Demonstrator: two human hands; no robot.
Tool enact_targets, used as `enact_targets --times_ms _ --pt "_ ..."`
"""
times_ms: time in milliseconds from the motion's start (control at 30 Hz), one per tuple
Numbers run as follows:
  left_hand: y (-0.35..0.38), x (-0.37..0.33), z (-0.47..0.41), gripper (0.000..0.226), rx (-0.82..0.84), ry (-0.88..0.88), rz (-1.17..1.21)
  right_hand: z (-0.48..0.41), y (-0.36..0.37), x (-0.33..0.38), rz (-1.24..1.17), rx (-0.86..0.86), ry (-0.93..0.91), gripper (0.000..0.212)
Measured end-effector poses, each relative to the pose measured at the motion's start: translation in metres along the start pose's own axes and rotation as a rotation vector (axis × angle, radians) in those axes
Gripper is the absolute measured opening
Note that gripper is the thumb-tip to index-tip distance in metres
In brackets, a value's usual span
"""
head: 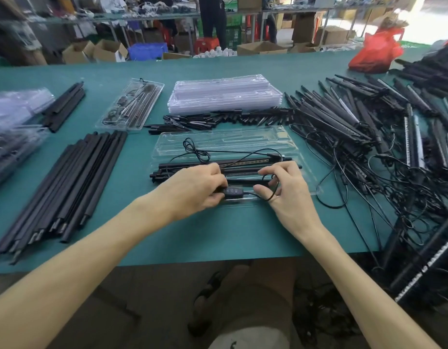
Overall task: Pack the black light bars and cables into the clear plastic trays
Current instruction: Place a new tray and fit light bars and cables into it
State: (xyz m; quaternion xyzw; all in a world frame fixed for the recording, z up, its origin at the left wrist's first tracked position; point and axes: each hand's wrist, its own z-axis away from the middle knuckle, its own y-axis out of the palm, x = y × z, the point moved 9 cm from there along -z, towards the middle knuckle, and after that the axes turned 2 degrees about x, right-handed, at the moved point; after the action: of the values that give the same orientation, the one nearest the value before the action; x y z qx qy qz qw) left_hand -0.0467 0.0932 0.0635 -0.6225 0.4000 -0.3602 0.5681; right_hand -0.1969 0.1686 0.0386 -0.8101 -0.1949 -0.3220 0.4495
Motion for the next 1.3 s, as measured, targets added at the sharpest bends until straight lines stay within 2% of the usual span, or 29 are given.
enact_targets --times_ms 100,233,433,800,933,1133,1300 --pt "-0.013 0.006 0.011 0.022 -0.147 -0.029 0.063 0.000 0.000 -0.004 0.049 -0.008 0.016 0.023" --pt "-0.015 0.027 0.017 0.021 -0.246 -0.078 -0.002 0.000 0.004 -0.005 0.116 -0.004 0.017 0.023" --pt "0.003 0.051 0.016 0.044 -0.141 -0.123 0.015 0.002 0.007 -0.003 0.147 0.019 -0.001 0.023" --pt "-0.002 0.047 0.014 0.022 -0.179 -0.034 -0.043 0.004 0.006 0.002 0.146 0.020 -0.012 0.021" --pt "-0.011 0.050 0.014 0.021 -0.212 -0.028 -0.031 0.004 0.005 0.003 0.156 0.017 -0.008 0.025" --pt "-0.025 0.055 0.013 0.022 -0.269 -0.014 0.024 0.004 -0.002 0.000 0.247 -0.024 0.040 0.046" --pt "-0.024 0.069 0.023 0.024 -0.327 -0.030 0.049 0.006 0.001 -0.004 0.257 0.006 0.053 0.043"
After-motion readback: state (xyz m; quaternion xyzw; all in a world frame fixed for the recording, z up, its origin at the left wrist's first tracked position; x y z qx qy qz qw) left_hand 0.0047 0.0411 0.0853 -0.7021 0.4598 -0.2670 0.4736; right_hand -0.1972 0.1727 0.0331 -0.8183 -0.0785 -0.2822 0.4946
